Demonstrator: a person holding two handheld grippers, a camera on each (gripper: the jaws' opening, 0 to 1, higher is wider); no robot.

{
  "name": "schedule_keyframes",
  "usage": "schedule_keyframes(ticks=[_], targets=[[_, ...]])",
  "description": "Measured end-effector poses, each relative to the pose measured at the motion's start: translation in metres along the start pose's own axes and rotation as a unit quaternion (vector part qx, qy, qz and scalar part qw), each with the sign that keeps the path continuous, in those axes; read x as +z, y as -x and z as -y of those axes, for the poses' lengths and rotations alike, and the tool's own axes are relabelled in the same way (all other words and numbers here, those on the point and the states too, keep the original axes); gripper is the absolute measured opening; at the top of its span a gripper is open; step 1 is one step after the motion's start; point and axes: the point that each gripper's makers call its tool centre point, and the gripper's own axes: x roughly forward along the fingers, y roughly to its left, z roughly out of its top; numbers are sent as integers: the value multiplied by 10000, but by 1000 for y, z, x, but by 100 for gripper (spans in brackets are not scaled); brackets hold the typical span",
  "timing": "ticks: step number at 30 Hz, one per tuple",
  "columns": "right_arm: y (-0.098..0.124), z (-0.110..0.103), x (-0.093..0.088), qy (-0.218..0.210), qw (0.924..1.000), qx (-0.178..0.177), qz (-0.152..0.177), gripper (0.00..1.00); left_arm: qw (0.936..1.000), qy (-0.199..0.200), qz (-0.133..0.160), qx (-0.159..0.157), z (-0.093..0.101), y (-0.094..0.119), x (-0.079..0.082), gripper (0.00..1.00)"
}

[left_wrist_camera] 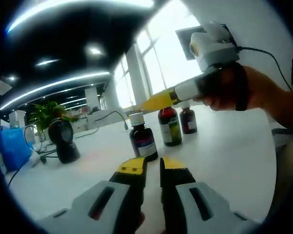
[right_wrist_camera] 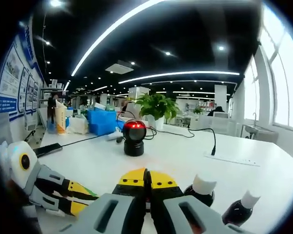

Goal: Rotate the medicine bottle to make it face forward pick up the medicine bottle inspect the drug traceability code place the medicine on the table

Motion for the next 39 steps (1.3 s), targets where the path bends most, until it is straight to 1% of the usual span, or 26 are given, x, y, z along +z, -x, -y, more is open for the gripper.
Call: schedule_keyframes(ticks=[6, 11, 15, 20, 25, 35, 39], targets=[[2, -2, -1, -56, 10000, 76, 7, 0, 10000, -22, -26, 7, 0, 0, 0, 3], [2, 0, -9, -143, 9999, 27, -64, 0, 10000, -12, -30, -2, 0, 0, 0, 3], [6, 0, -14, -175, 9998, 31, -67, 0, 10000, -33, -37, 6, 1, 1, 1, 3], [17, 1, -13, -184, 9998, 28, 1, 0, 10000, -44, -59, 26, 1, 0, 0, 3], [28, 2, -12, -154, 9998, 97, 28, 0, 9999, -71, -85, 46, 0, 0, -1, 3], [50, 3, -22, -64, 9998, 197, -1, 0, 9999, -99, -92, 62, 0, 0, -1, 3], [62, 8, -25, -84, 9998, 150, 24, 0, 9999, -122, -82, 48, 1, 0, -1, 3]])
